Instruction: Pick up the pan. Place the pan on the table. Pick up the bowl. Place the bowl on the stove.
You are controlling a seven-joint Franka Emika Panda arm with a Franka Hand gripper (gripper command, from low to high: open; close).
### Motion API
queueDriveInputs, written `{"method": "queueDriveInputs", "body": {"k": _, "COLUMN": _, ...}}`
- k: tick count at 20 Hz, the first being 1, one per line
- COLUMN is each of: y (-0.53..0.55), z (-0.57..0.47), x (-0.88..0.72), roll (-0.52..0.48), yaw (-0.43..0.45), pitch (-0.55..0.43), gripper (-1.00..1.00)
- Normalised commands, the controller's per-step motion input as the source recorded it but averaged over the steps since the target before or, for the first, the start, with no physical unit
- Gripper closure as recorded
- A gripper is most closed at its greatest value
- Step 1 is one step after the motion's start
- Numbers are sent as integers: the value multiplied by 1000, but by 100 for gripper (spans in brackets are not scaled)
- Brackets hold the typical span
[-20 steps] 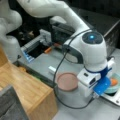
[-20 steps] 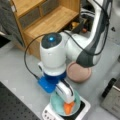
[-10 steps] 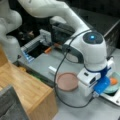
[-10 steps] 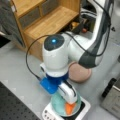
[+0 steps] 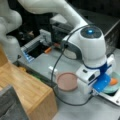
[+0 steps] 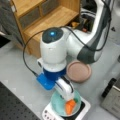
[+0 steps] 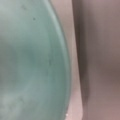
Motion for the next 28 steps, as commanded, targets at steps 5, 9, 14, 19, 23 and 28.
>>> {"method": "queueDriveInputs", "body": {"k": 5, "y": -61, "z": 295, "x": 202, "roll": -196, "yaw": 28, "pitch": 166, "gripper": -100}}
{"method": "queueDriveInputs", "body": {"k": 9, "y": 32, "z": 297, "x": 226, "roll": -212, "yaw": 4, "pitch": 208, "gripper": -100}}
{"method": "queueDriveInputs", "body": {"k": 14, "y": 94, "z": 212, "x": 53, "roll": -250, "yaw": -13, "pitch": 208, "gripper": -100}}
{"method": "queueDriveInputs", "body": {"k": 19, "y": 154, "z": 84, "x": -282, "roll": -278, "yaw": 12, "pitch": 156, "gripper": -100}}
{"method": "queueDriveInputs", "body": {"k": 23, "y": 147, "z": 4, "x": -798, "roll": -286, "yaw": 99, "pitch": 68, "gripper": -100}}
{"method": "queueDriveInputs", "body": {"k": 28, "y": 11, "z": -124, "x": -902, "roll": -260, "yaw": 190, "pitch": -94, "gripper": -100}}
